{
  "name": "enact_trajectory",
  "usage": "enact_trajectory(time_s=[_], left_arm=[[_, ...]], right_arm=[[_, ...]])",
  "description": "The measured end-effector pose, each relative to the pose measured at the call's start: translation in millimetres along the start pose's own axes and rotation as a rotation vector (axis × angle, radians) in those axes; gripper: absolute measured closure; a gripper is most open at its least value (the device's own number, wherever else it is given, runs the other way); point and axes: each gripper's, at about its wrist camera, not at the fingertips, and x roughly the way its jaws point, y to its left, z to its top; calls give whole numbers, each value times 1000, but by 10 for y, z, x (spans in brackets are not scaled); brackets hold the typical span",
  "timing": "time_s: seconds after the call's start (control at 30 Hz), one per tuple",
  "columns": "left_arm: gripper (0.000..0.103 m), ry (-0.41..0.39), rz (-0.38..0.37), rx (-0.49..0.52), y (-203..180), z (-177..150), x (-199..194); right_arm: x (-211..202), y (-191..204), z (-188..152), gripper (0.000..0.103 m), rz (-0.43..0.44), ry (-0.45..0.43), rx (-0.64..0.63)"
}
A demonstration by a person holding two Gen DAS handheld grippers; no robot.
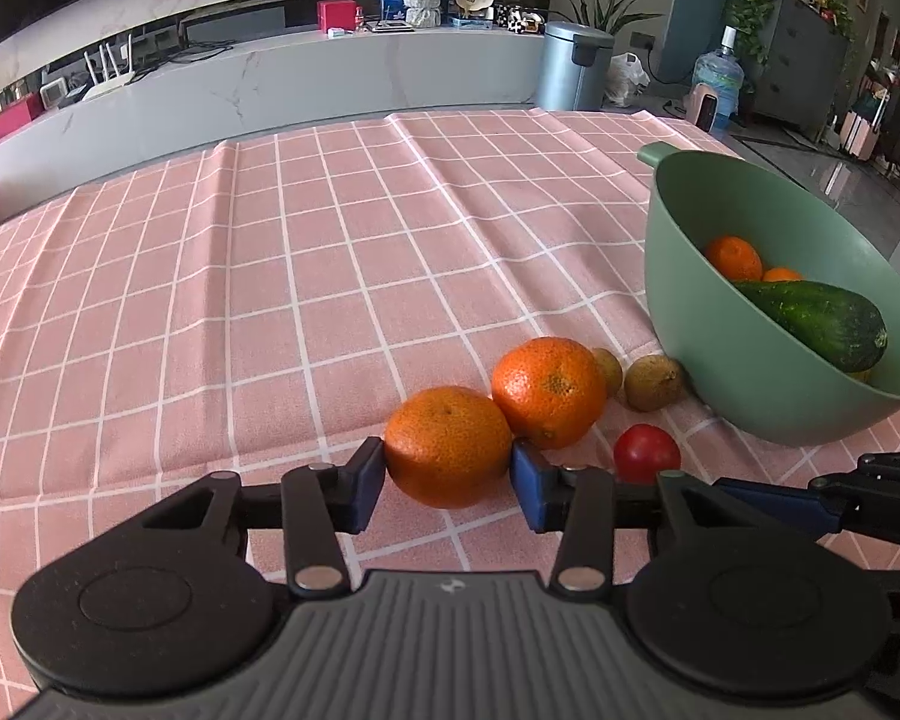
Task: Organize fruits
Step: 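Grasp an orange with the left tool while the right tool holds the brown fruit, then carry the orange and brown fruit with both tools over the green colander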
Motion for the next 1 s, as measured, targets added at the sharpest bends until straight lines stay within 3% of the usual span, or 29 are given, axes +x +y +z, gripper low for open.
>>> enact_trajectory(time_s=[0.23,0.43,0.63,0.83,1.0], left_arm=[[54,3,17,-25,14,-55,-167],[54,4,-12,-74,42,-78,-474],[54,2,-78,-139,-78,-55,-788],[54,-23,-129,-129,-300,53,-1079],[54,-35,-214,-131,-491,223,-1204]], right_arm=[[-82,14,-10,82,-3,-8,-9],[-252,9,-33,82,14,-16,-21],[-523,-46,-49,82,37,-42,-37],[-851,-149,-64,82,34,-91,-55],[-1120,-343,-12,82,15,-135,-52]])
